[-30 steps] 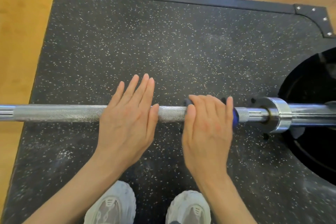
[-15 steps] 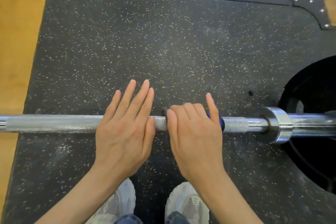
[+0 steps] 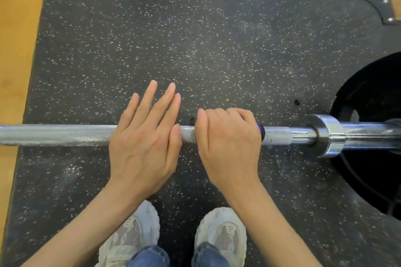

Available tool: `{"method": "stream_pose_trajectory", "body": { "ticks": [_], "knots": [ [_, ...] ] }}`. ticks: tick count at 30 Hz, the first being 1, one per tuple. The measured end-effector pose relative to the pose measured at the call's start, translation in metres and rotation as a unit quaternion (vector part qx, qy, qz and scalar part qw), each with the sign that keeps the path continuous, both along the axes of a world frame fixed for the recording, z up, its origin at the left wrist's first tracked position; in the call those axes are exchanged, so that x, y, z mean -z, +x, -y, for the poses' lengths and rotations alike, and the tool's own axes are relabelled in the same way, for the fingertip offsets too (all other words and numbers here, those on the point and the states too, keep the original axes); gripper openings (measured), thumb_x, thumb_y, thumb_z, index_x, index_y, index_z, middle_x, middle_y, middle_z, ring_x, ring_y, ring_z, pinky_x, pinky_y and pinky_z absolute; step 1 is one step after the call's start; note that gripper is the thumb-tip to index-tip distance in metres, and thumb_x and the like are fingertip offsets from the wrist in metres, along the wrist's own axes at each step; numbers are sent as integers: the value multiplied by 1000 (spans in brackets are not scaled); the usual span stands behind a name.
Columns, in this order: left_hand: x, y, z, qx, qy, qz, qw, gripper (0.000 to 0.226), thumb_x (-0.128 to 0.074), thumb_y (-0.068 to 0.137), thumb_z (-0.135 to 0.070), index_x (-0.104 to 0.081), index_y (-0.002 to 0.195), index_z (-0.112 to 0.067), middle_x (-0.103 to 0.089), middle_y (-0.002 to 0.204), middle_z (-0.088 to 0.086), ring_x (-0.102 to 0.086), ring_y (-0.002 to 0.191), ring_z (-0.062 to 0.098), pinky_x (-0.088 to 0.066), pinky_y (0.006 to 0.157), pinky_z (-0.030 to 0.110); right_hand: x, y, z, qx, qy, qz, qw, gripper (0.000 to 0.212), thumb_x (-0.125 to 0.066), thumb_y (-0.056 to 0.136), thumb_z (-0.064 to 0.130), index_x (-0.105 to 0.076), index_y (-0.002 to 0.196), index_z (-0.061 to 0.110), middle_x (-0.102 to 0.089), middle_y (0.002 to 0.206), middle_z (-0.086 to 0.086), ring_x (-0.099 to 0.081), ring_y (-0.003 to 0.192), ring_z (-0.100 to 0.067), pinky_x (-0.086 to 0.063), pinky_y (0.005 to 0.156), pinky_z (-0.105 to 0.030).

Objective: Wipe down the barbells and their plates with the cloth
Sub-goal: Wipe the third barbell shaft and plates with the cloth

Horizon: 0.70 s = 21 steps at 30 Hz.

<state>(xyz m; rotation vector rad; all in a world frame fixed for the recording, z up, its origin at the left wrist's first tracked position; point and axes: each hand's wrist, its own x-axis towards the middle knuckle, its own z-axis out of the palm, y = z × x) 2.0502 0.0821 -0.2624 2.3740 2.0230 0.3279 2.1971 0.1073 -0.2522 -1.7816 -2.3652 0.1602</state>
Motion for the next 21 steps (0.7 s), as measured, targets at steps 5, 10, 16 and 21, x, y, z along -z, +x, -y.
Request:
{"method": "stream_pose_trajectory", "body": {
  "ticks": [5,10,16,21],
  "knots": [
    [1,1,-7,-12,8,3,1000,54,-20,107,-28,-51,145,-6,-44,155,6,-29,150,28,-19,124,44,-3,5,5,20,44,-49,998,43,-34,108,29,-63,77,22,-57,75,3,-52,74,-23,-42,77,-35],
    [3,0,-15,-13,19,13,1000,55,-19,107,-29,-55,142,-8,-50,151,5,-34,148,28,-22,123,44,-18,-2,-43,-56,-89,82,991,41,-19,108,20,-32,70,18,-42,60,1,-38,62,-29,-28,56,-33],
    [4,1,-23,-28,25,18,999,52,-25,105,-27,-60,139,-10,-54,148,4,-39,146,28,-23,121,42,0,10,-17,45,54,-30,997,45,-34,106,26,-49,64,19,-53,62,0,-40,60,-21,-37,66,-33],
    [3,0,-29,-32,11,20,999,52,-25,104,-27,-62,137,-12,-57,145,3,-40,145,27,-25,120,42,-7,4,-52,33,-59,51,996,50,-29,106,31,-39,59,19,-48,64,-3,-37,57,-26,-29,62,-36]
  ]
}}
